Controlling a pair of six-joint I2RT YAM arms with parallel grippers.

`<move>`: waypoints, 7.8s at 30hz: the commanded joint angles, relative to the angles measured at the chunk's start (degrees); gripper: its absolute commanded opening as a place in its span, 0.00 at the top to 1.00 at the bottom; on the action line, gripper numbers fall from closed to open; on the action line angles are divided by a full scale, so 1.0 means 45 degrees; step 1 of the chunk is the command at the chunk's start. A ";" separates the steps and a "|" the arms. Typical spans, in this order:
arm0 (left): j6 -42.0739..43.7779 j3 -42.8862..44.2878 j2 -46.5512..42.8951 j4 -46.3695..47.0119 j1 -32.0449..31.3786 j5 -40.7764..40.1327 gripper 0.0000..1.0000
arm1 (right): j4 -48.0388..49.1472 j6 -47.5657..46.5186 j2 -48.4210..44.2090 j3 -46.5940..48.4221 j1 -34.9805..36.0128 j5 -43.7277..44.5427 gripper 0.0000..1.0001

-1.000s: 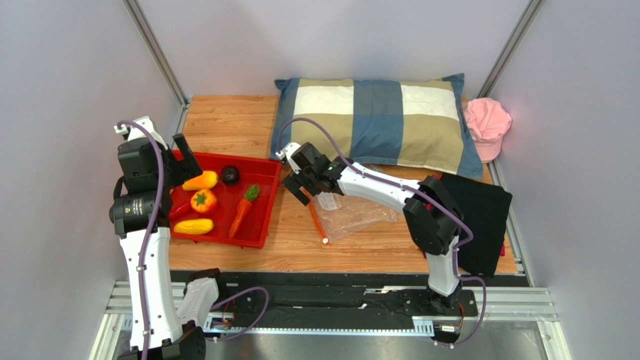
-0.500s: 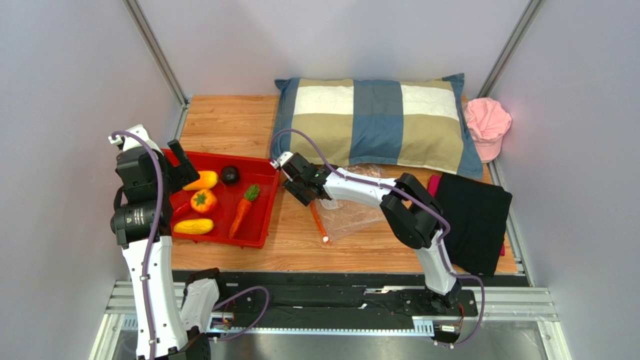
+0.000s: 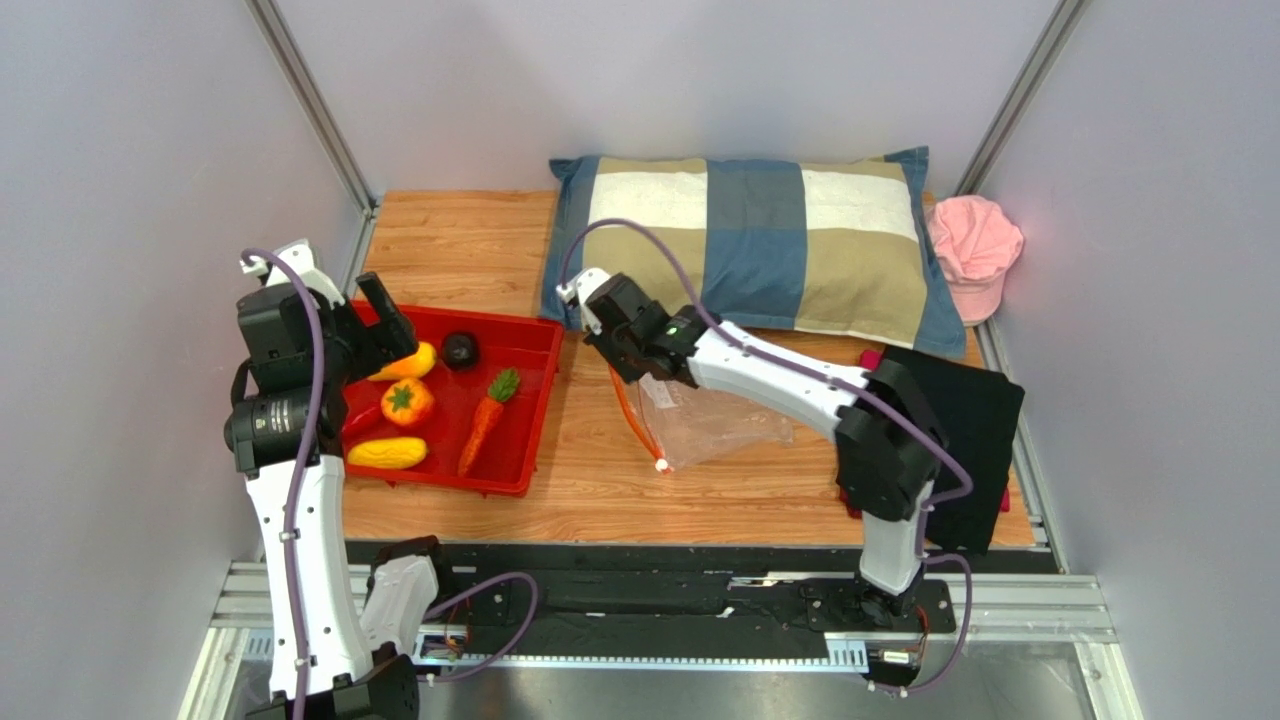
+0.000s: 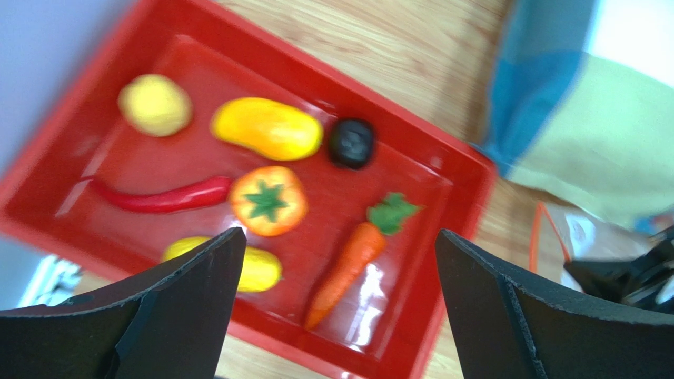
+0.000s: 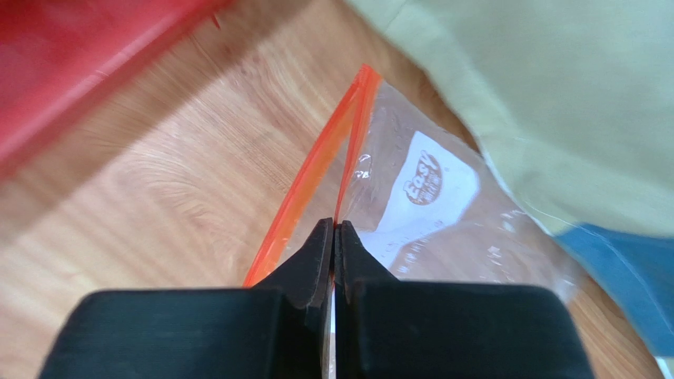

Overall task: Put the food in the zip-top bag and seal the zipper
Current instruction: Pick up the zipper food storage bag at the center of the board, then open the zipper of the food storage bag at the center of the board, then pick up the fake vegetable from the bin, then place the fake vegetable in the zipper food storage bag.

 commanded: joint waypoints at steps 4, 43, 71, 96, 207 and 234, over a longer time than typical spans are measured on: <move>-0.1134 -0.0541 0.0001 0.1803 -0.1373 0.4689 0.01 | -0.0400 0.2168 -0.3382 0.0570 -0.1253 -0.1529 1.00; -0.4944 0.0728 0.6759 0.4558 -0.9507 0.5586 0.71 | 0.0615 0.4086 -0.6486 -0.1554 -0.1724 -0.2936 1.00; -0.6136 0.1939 0.6720 0.4266 -0.8982 0.5782 1.00 | -0.0866 0.4888 -0.7543 -0.3043 -0.1840 -0.3955 0.78; -0.2052 0.2817 0.7305 0.2058 -0.9916 0.5255 0.39 | -0.1885 0.6273 -0.7466 -0.2340 -0.3091 -0.4050 1.00; 0.3711 0.2948 0.5862 0.0358 -0.5678 0.3881 1.00 | -0.2081 0.7834 -0.6569 -0.1735 -0.4185 -0.6783 1.00; -0.1876 0.1802 0.4942 0.8858 -1.1714 0.1840 0.98 | -0.1494 0.9105 -0.5689 0.0042 -0.3892 -0.7507 1.00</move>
